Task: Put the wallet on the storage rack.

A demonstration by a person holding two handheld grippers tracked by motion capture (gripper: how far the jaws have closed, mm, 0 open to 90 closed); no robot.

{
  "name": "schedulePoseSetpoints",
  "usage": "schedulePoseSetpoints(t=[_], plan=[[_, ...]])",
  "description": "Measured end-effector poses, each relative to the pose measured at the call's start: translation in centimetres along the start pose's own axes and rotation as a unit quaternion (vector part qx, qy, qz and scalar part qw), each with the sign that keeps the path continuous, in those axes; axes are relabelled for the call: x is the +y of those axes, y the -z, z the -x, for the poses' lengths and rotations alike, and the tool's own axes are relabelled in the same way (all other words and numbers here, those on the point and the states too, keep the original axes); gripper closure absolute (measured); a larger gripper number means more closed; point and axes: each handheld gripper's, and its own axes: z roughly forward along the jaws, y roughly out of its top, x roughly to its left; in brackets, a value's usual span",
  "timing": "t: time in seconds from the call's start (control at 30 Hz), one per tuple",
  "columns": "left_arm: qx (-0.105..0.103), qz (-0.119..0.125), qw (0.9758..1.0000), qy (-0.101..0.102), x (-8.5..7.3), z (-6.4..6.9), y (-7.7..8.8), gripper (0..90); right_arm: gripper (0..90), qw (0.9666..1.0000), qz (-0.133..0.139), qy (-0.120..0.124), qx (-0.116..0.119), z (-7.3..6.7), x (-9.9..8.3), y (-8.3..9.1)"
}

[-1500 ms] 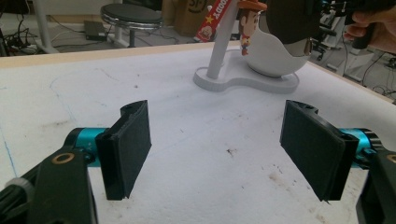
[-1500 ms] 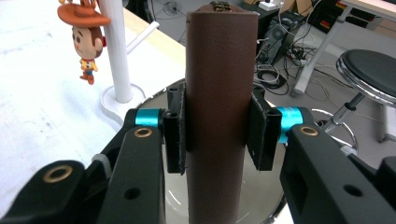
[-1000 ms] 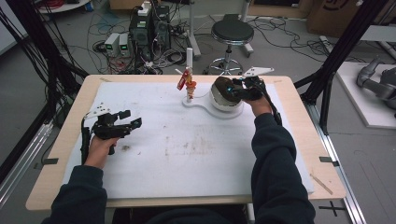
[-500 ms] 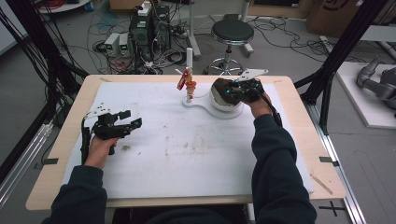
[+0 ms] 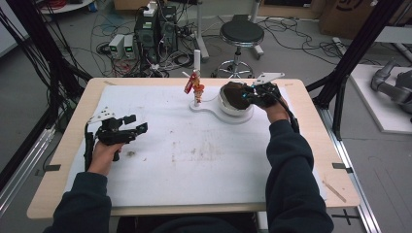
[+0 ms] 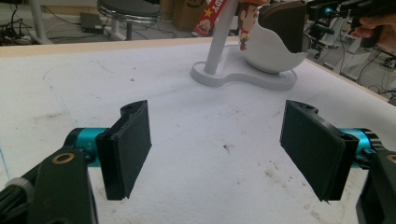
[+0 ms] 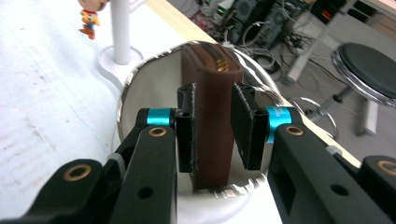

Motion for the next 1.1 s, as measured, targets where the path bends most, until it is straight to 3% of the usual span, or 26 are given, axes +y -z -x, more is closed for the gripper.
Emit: schedulePoseSetpoints(t=[0.17,0.33,0.47,0.57,0.63,0.67,0.7,0.8,0.83,0.93,0.97,1.03,1.1], plan=[[-0.001,-0.001,1.0000,0.001,0.0,0.1,-0.1,24.6,60.8,0.9990,0.026,-0.036,0.001,0.7,-0.3,1.4],[-0.002,-0.002,1.0000,0.003,0.0,0.1,-0.1,24.6,58.1,0.9982,0.025,-0.054,0.003,0.6,-0.2,1.1],[-0.003,-0.004,1.0000,0.004,-0.1,0.0,-0.1,24.6,57.7,0.9958,0.043,-0.080,0.009,0.4,0.1,0.4],[-0.003,-0.002,1.0000,0.005,0.0,0.0,-0.1,24.6,60.4,0.9948,0.059,-0.082,-0.018,-0.6,1.2,-0.6],[-0.004,-0.003,1.0000,0.005,0.0,0.0,-0.1,24.6,63.4,0.9947,0.053,-0.076,-0.044,-1.1,1.6,-1.3],[-0.004,-0.003,1.0000,0.006,0.0,0.0,-0.1,24.6,63.4,0.9947,0.053,-0.076,-0.044,-1.1,1.6,-1.3],[-0.004,-0.003,1.0000,0.006,0.0,0.0,-0.1,24.6,66.4,0.9949,0.040,-0.071,-0.060,-1.4,1.7,-1.9],[-0.005,-0.004,1.0000,0.005,-0.1,0.0,-0.1,24.6,68.1,0.9948,0.038,-0.070,-0.064,-1.5,1.7,-2.1],[-0.005,-0.005,1.0000,0.006,0.0,0.0,-0.1,24.6,73.0,0.9954,0.027,-0.080,-0.044,-1.4,1.7,-1.9],[-0.005,-0.003,1.0000,0.006,0.0,0.0,-0.1,24.5,73.1,0.9960,0.018,-0.083,-0.027,-1.5,1.6,-1.3],[-0.005,-0.003,1.0000,0.007,-0.1,0.0,-0.1,24.6,73.0,0.9961,0.012,-0.087,-0.005,-1.4,1.5,-0.5],[-0.004,-0.005,1.0000,0.005,-0.1,0.0,-0.1,24.6,66.4,0.9953,0.012,-0.095,0.016,-1.3,1.3,0.2],[-0.004,-0.002,1.0000,0.005,0.0,0.1,0.0,24.6,61.4,0.9926,0.029,-0.115,0.024,-1.0,0.9,1.2]])
